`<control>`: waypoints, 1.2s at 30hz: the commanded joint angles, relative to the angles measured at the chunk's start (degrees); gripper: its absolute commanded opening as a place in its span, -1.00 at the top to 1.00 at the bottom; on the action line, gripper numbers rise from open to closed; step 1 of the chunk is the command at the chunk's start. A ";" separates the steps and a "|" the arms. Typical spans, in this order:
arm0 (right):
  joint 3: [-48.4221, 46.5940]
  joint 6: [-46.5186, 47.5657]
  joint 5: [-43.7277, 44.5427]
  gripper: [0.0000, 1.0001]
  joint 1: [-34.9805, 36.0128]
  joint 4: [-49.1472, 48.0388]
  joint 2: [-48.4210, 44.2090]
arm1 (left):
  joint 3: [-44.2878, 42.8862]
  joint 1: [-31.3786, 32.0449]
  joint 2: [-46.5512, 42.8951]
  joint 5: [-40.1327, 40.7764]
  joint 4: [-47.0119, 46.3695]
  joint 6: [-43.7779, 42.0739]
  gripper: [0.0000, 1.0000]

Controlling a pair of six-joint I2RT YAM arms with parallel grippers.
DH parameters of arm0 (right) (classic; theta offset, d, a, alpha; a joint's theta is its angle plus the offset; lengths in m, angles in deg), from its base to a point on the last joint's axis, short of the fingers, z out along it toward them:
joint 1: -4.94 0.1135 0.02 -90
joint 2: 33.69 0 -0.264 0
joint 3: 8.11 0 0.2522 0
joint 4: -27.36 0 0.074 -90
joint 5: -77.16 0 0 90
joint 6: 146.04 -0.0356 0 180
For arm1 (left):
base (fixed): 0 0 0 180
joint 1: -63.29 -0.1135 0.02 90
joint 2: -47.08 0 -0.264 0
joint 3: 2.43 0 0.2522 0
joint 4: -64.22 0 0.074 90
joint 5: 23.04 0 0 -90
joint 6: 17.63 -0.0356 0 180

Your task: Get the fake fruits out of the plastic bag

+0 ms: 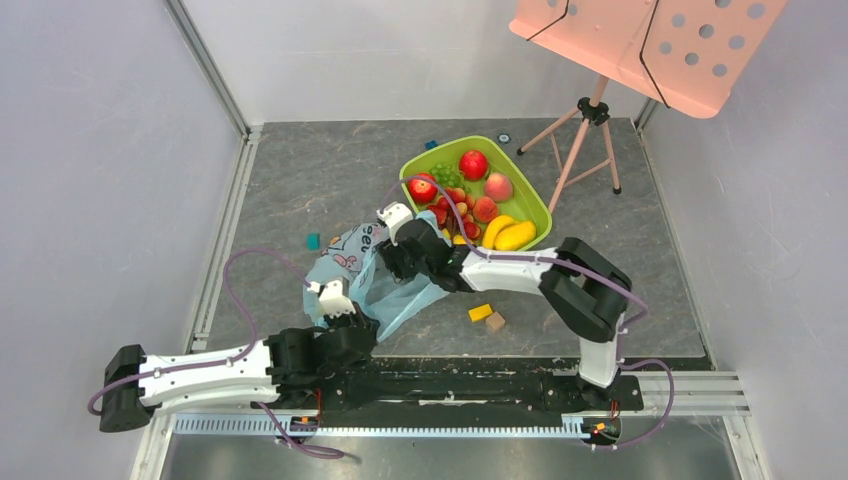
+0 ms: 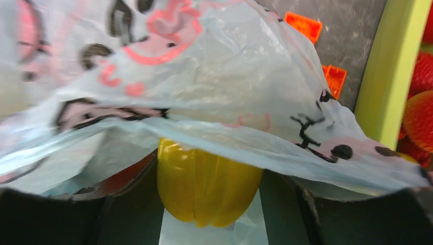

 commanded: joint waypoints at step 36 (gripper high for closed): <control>6.88 -1.70 -35.04 0.08 -4.32 14.17 -46.06 | -2.14 0.23 -4.10 2.11 5.87 1.23 0.95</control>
